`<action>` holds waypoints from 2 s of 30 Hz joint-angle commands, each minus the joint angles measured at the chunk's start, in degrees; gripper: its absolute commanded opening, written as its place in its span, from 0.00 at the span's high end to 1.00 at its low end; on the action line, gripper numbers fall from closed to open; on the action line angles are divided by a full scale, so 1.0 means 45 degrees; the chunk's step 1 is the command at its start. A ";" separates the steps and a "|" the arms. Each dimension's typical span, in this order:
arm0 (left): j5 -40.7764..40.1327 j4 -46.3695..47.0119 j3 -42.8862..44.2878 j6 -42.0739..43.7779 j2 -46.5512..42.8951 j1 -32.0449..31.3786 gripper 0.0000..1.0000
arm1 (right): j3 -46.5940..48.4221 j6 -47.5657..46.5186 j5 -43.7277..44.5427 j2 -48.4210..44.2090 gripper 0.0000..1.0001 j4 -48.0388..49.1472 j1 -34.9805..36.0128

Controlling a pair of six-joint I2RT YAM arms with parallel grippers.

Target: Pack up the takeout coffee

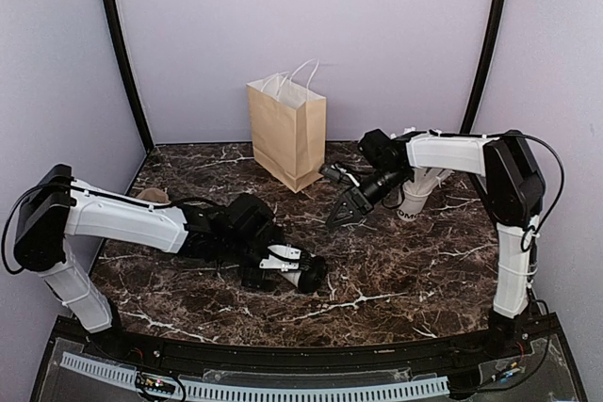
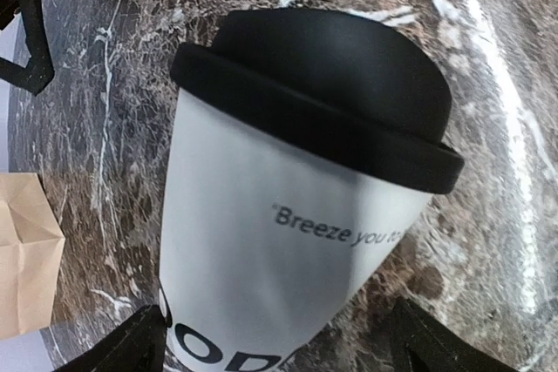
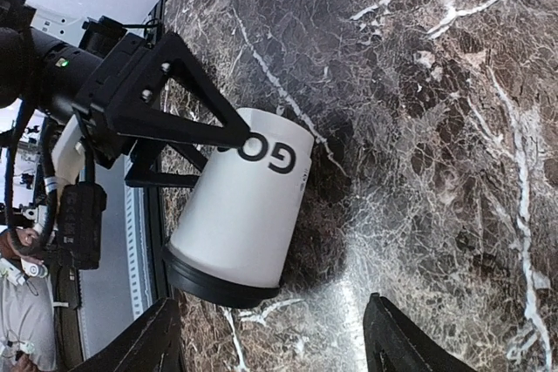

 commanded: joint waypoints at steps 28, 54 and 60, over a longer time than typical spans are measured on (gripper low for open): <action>0.0844 0.3904 0.1128 -0.3763 0.2498 0.0160 0.23 | -0.1297 -0.3471 0.2272 -0.4207 0.23 -0.2435 -0.0126; 0.3532 1.2089 -0.3392 -0.7767 -0.0505 0.1005 0.27 | 0.0621 -0.1300 0.0659 -0.2957 0.01 -0.1705 0.1201; 0.3619 1.1986 -0.3186 -0.7817 -0.0367 0.1015 0.26 | 0.1079 -0.0927 0.1142 -0.2792 0.01 -0.1628 0.1532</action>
